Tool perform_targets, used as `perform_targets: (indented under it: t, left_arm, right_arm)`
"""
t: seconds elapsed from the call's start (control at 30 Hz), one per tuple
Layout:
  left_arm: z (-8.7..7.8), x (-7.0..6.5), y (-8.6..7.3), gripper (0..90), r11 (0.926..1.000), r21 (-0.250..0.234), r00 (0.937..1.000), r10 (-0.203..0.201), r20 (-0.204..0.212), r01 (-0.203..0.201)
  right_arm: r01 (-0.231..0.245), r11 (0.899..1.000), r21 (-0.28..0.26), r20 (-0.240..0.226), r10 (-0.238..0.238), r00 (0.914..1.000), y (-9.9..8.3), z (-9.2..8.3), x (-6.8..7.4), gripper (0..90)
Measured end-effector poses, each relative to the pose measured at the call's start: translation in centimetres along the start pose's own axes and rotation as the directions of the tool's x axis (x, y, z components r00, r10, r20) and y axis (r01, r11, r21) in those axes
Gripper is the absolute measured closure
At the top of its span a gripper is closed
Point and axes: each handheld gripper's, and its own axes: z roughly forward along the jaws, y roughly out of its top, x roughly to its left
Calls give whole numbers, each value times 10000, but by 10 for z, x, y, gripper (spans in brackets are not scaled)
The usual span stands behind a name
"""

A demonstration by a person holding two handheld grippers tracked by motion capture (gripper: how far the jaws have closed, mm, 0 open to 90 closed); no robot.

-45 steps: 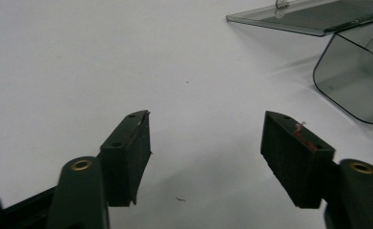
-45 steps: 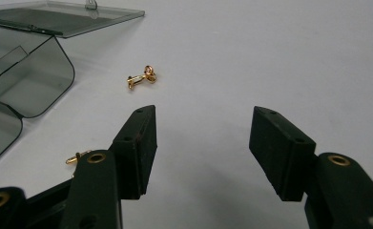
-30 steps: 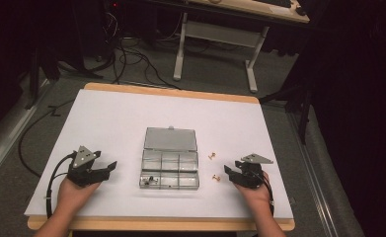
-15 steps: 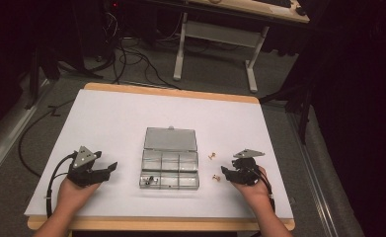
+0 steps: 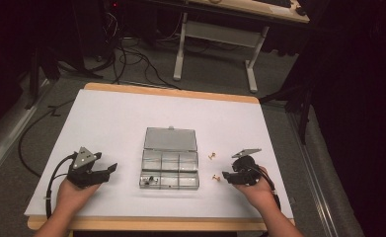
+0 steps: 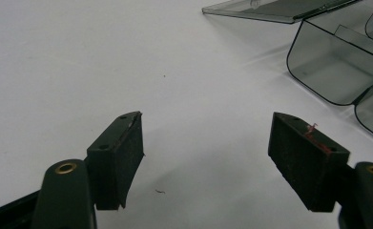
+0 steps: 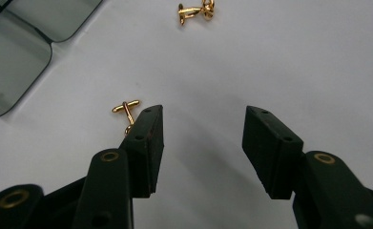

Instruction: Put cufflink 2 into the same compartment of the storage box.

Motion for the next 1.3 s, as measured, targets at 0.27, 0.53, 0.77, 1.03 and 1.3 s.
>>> perform_targets:
  t: [0.27,0.53,0.77,1.03,1.3]
  left_arm:
    - [0,0,0,285,10000,6,9999,-6,123,6]
    - [1,0,0,286,10000,22,9998,16,173,-16]
    - [1,0,0,286,9999,80,9998,71,204,-73]
    - [1,0,0,288,9999,115,9997,119,226,-122]
    - [1,0,0,289,9999,116,9996,116,264,-120]
  right_arm:
    - [284,9957,881,-68,-279,9996,1,1,0,515]
    - [534,9856,1606,-380,-479,9981,5,0,3,515]
    - [953,9731,2099,-673,-829,9943,11,1,11,540]
    - [1460,9592,2420,-931,-1268,9875,23,4,20,567]
    - [1671,9516,2580,-1100,-1429,9836,32,13,23,660]
